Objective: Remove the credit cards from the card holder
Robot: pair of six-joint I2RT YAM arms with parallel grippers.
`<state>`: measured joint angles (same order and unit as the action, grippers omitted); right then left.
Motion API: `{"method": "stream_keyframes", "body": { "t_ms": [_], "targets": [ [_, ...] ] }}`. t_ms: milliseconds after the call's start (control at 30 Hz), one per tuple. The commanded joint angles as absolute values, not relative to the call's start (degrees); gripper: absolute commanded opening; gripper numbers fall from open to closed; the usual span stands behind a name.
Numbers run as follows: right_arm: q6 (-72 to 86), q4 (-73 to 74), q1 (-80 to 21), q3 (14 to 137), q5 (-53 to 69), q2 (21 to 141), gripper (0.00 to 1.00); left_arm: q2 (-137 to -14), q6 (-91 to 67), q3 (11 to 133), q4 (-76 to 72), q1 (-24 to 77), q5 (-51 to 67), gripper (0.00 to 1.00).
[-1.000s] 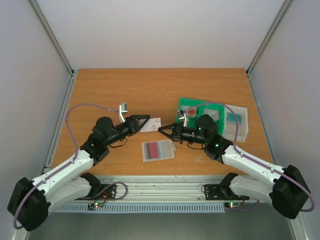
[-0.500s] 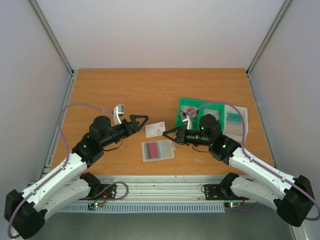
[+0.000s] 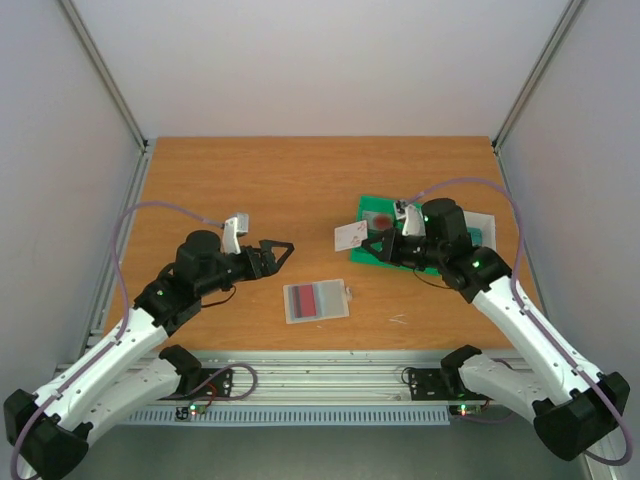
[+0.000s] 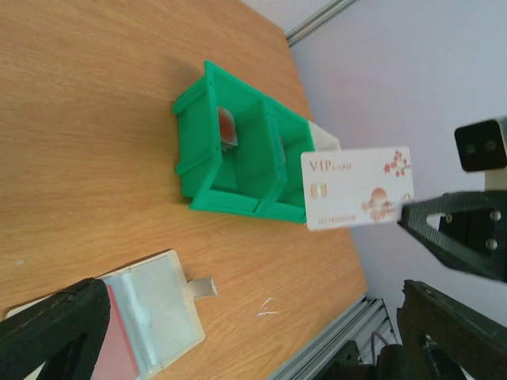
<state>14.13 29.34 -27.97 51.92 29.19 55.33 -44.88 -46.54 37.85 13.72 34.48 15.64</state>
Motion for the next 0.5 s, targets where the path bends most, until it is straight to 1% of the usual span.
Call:
{"method": "stream_keyframes", "body": {
  "t_ms": [0,267,467],
  "targets": [
    [6.6,39.4,-23.1,55.6,25.5,57.7,0.01,-44.1,-42.5,39.5,16.0,34.5,16.5,0.99],
    [3.4,42.8,-9.7,57.7,25.1,61.9,0.01,-42.9,-42.5,37.0,16.4,34.5,17.6,0.99],
    [2.6,41.4,-0.9,58.3,25.9,65.5,0.01,-43.1,-43.0,36.3,17.3,34.5,17.0,0.99]
  ]
}}
